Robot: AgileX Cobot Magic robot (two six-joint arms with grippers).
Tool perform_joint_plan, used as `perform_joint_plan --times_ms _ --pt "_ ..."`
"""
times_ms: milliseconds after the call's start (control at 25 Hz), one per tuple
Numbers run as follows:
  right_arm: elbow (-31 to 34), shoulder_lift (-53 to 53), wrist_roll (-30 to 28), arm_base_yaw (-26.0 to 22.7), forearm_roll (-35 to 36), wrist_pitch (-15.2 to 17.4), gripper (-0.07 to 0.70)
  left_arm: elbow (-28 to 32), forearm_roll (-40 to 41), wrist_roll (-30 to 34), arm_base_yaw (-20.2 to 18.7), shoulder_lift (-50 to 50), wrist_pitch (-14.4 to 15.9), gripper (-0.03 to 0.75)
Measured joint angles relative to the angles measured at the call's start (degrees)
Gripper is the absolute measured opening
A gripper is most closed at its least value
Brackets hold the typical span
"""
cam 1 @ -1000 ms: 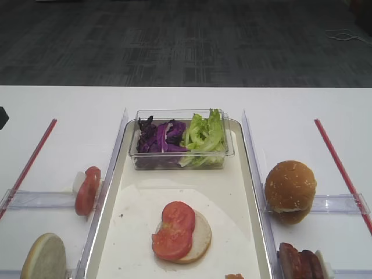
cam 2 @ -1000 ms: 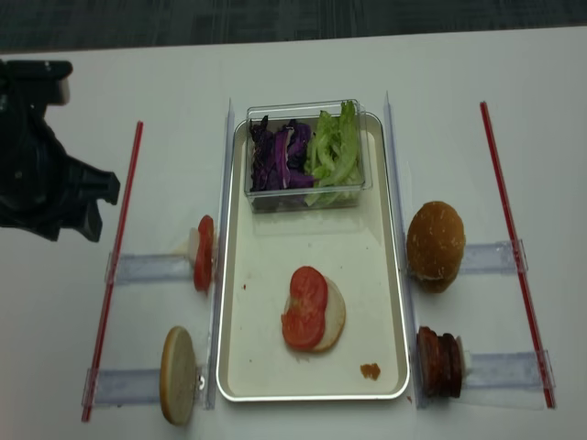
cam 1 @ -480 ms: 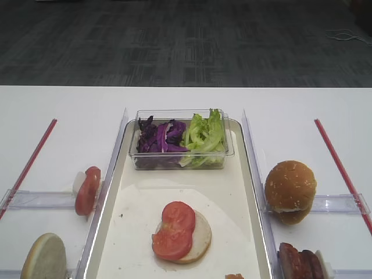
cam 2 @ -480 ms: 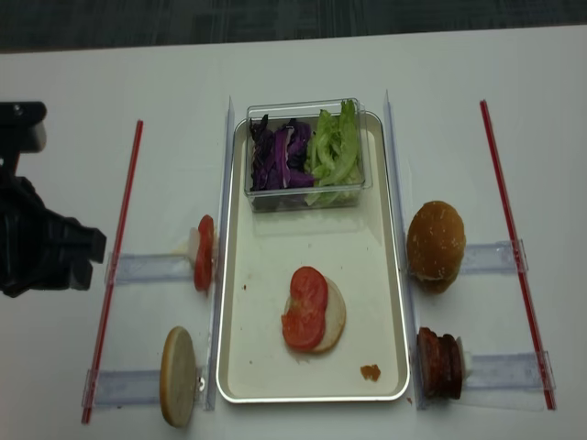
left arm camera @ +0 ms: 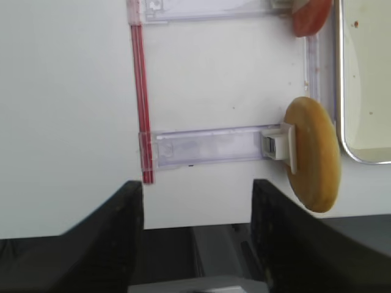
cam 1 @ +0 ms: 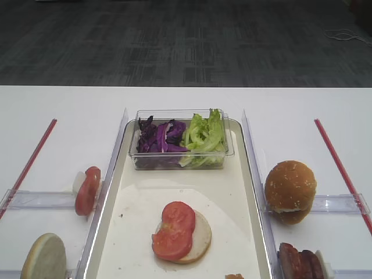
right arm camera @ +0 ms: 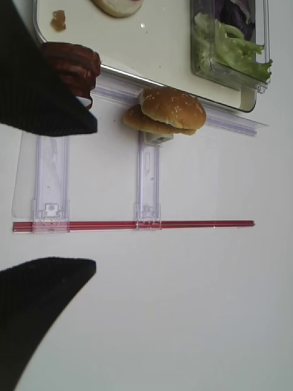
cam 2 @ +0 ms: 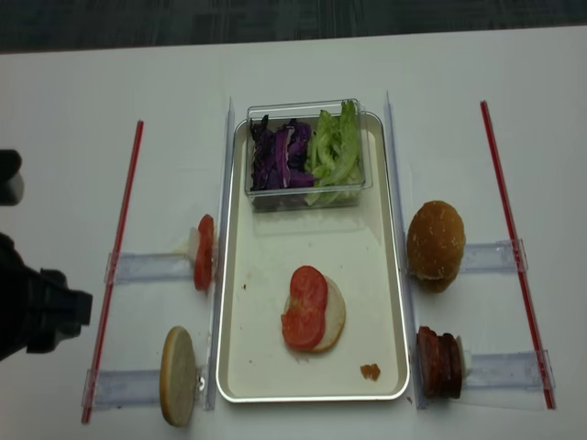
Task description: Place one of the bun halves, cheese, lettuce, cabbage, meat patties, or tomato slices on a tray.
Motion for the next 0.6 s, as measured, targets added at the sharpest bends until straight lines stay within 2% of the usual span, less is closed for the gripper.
perform_joint_plan --times_ms 320,600 --pt "0.0 0.0 0.1 0.0 0.0 0.0 0.452 3.9 -1.3 0.0 0.0 -10.7 1.4 0.376" --pt "0.0 0.0 0.1 0.0 0.0 0.0 0.452 3.9 -1.3 0.0 0.0 -17.0 2.0 0.376"
